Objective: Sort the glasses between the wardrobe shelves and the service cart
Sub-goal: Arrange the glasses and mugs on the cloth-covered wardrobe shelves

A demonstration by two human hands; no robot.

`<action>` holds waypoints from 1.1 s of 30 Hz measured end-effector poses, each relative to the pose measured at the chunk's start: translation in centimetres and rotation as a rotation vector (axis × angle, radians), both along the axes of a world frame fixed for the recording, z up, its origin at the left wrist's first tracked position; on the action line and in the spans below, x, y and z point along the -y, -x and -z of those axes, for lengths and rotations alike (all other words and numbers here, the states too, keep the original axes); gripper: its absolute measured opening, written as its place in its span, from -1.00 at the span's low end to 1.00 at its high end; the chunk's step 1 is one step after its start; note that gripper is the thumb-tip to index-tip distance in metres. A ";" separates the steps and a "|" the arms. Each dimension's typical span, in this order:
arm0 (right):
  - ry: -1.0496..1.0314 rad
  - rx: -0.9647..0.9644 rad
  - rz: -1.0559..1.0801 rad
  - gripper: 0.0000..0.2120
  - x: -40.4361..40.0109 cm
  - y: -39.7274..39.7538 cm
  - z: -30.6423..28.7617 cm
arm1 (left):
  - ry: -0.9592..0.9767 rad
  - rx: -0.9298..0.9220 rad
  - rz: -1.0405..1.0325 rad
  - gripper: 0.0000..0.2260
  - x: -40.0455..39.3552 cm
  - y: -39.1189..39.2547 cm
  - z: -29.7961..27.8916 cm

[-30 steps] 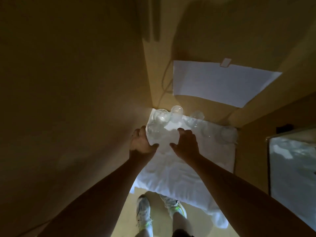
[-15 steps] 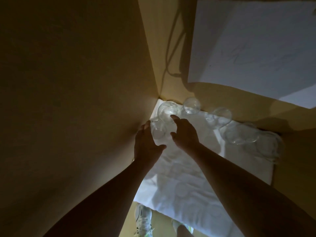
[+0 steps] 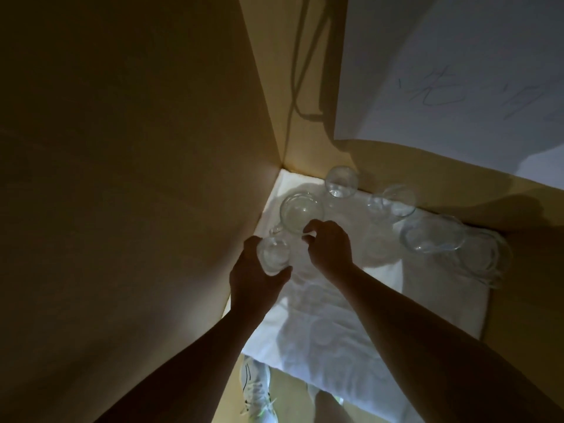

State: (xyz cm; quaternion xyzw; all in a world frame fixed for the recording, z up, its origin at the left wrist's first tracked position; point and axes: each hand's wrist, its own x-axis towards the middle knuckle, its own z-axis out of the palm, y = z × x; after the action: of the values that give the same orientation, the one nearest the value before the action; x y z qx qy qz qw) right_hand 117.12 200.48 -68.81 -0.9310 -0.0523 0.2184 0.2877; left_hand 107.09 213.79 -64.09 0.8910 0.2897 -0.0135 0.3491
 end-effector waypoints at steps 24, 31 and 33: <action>-0.318 -0.485 1.005 -0.07 -2.8 7.0 2.0 | 0.039 -0.013 -0.088 -0.31 -0.1 4.5 1.6; -0.435 -0.676 1.063 -0.85 -1.8 6.4 2.3 | 0.038 -0.001 -0.098 -0.33 0.2 5.1 1.3; -0.433 -0.679 0.983 -0.86 -1.0 6.7 1.8 | 0.031 0.007 -0.060 -0.32 0.3 5.3 0.6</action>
State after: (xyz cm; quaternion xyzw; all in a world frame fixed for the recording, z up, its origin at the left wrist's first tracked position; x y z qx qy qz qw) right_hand 110.40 201.47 -70.58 -0.6460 0.4322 0.3285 0.5366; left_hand 101.83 213.45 -64.70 0.8765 0.3148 -0.0047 0.3642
